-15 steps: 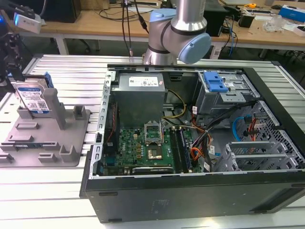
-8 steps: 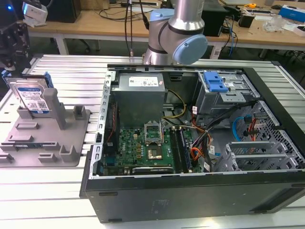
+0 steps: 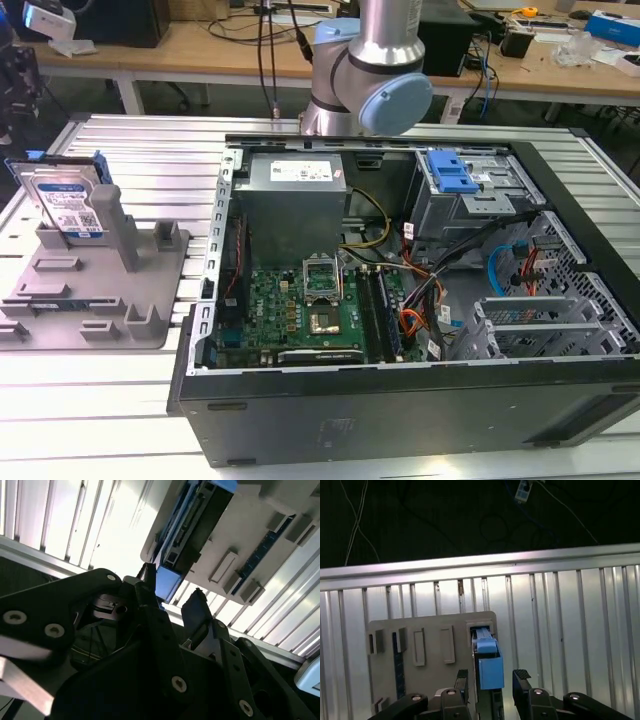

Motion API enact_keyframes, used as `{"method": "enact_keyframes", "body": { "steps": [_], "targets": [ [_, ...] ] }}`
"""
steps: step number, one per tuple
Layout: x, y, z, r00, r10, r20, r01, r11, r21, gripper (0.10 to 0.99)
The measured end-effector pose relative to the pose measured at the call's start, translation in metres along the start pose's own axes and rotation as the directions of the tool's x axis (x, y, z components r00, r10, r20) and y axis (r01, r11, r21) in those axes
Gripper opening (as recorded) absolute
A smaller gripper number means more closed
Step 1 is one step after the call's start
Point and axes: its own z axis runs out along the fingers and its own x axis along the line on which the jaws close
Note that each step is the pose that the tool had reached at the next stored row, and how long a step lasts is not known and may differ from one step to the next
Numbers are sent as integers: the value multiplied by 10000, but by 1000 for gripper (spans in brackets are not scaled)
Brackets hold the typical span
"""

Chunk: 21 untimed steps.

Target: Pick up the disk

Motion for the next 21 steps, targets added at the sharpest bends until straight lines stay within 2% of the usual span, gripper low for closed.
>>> {"method": "enact_keyframes", "body": {
  "steps": [4, 7, 12, 15, 21],
  "targets": [
    [-15, 21, 10, 9997, -250, -11, 250, 9997, -3, 482],
    [-21, 36, 14, 9990, -434, -97, 434, 9991, 3, 482],
    [-22, 33, 20, 9990, -433, -97, 433, 9991, 5, 482],
    [-22, 2, 29, 9990, -440, -101, 440, 9990, 3, 482],
    [-20, -15, 112, 9986, -513, -156, 513, 9987, 4, 482]
  ]
}}
